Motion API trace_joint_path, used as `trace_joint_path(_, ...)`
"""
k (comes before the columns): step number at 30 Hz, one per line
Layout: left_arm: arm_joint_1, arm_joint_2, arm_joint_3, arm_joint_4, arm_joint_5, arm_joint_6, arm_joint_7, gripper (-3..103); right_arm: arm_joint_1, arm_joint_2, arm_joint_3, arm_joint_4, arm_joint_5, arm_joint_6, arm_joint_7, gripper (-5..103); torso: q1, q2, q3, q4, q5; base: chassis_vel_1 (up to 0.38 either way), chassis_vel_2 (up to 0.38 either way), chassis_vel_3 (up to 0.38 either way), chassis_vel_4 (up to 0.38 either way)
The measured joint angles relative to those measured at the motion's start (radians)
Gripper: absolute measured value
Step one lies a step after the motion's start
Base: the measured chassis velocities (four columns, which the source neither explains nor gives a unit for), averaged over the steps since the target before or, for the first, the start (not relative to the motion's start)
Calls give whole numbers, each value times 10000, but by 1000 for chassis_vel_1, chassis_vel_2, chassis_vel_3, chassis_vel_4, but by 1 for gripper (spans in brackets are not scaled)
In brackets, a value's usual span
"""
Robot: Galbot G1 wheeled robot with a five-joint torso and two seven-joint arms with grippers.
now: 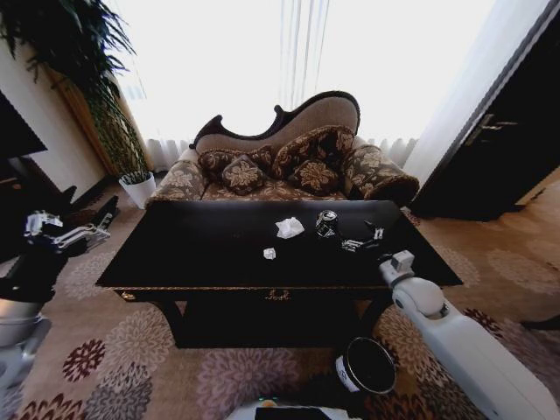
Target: Move to the front of the table and place the trash on the table into the trash bin.
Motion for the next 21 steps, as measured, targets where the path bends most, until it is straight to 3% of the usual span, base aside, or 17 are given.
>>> trace_joint_path(13, -12, -3, 117, 159, 258, -42, 93, 100, 645, -14, -683, -206, 476, -100, -155, 100, 0, 0, 0, 0, 0, 0, 0, 0, 0)
trace_joint_path(21, -59, 0, 295, 251, 447, -52, 124, 100, 1165, -27, -1229, -489, 1239, -231, -347, 100, 0, 0, 0, -1, 0, 0, 0, 0, 0)
